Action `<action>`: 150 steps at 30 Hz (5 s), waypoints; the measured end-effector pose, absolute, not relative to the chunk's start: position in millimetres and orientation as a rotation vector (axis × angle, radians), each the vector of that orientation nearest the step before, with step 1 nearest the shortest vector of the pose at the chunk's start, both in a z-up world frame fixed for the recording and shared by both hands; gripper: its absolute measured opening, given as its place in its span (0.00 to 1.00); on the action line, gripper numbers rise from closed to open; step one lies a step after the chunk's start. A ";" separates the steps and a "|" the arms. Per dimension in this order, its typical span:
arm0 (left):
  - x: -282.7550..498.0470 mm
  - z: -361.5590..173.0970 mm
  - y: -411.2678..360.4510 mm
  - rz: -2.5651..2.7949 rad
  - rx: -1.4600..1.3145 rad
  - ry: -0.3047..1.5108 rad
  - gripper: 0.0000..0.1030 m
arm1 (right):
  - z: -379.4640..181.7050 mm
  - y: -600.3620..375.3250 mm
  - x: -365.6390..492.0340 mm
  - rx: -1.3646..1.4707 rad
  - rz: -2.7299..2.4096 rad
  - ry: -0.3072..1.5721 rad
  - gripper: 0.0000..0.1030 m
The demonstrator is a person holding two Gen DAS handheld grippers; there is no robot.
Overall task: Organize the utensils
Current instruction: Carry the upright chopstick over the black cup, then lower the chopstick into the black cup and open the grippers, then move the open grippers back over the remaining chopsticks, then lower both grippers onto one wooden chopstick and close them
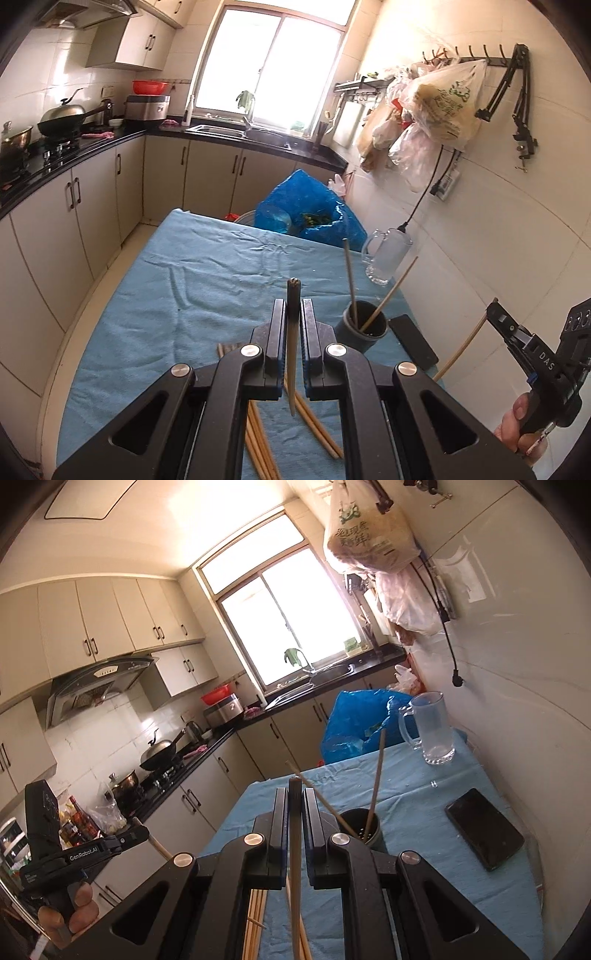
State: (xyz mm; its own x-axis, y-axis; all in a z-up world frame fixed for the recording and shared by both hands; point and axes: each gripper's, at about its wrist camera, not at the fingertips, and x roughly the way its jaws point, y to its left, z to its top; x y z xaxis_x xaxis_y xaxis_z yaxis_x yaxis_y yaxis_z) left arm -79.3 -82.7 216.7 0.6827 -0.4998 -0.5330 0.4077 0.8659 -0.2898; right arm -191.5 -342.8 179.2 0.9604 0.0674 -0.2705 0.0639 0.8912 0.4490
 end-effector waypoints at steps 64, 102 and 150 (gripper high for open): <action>38.5 211.8 -240.4 -0.598 -0.101 0.722 0.06 | 170.9 -445.0 -46.1 0.485 -0.144 0.371 0.08; -44.7 131.3 -71.1 -0.384 -0.154 0.843 0.15 | 124.6 -322.4 -205.0 0.196 -0.011 0.304 1.00; 37.4 10.8 -57.1 -0.164 -0.071 1.191 0.01 | 70.9 -291.4 -153.8 0.288 0.109 0.699 0.68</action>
